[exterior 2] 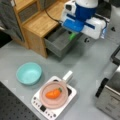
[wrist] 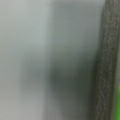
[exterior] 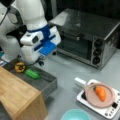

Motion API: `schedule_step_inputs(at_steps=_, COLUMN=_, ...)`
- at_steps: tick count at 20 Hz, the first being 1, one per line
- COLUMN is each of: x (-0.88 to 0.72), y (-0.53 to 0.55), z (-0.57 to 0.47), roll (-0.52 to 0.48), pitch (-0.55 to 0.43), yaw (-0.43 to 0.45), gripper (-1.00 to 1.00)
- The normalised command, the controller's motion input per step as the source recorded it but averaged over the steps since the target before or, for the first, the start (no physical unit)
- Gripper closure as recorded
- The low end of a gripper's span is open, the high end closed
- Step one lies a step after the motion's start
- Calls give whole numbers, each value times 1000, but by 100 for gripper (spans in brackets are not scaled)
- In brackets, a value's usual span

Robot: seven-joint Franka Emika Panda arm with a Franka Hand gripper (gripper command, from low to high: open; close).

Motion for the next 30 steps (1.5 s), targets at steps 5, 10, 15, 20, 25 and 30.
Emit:
schedule_step_inputs(at_steps=5, x=645, y=212, z=248, roll=164, pitch=274, yaw=-96, gripper=-100)
schedule_step_inputs(at_steps=10, x=673, y=198, z=232, roll=140, pitch=275, yaw=-108, gripper=-100)
schedule_step_inputs(at_steps=15, x=662, y=250, z=172, roll=128, pitch=254, yaw=-146, gripper=-100)
schedule_step_inputs(at_steps=20, x=627, y=236, z=25, roll=105, pitch=198, yaw=-173, gripper=-100)
schedule_step_inputs(at_steps=25, x=539, y=130, z=-102, roll=73, pitch=161, yaw=-163, gripper=-100)
schedule_step_inputs(at_steps=30, x=446, y=68, z=-149, roll=55, pitch=126, yaw=-156, gripper=-100)
